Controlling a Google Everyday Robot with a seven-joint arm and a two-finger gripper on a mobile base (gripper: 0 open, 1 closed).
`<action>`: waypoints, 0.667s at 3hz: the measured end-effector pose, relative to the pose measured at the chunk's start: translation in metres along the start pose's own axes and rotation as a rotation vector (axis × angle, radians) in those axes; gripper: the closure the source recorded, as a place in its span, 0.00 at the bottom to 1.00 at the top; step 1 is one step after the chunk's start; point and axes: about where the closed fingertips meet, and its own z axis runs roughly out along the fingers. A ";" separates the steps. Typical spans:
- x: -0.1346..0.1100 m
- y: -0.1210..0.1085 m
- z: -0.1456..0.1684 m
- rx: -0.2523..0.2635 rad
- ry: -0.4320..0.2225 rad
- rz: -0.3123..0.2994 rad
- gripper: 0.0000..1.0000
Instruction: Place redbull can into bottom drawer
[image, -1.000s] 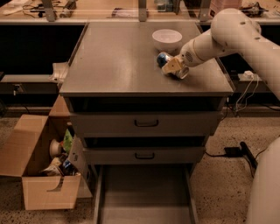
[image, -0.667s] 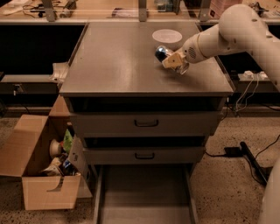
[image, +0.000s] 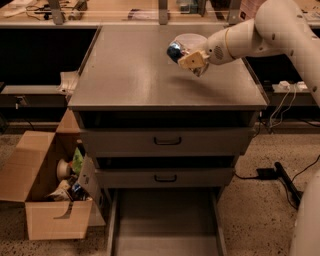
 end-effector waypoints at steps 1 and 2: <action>-0.014 0.002 -0.020 -0.018 -0.003 -0.026 1.00; -0.010 0.009 -0.010 -0.051 0.007 -0.051 1.00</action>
Offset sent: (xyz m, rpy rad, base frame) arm -0.0179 0.0095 0.0081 -0.0516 -0.0163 0.1578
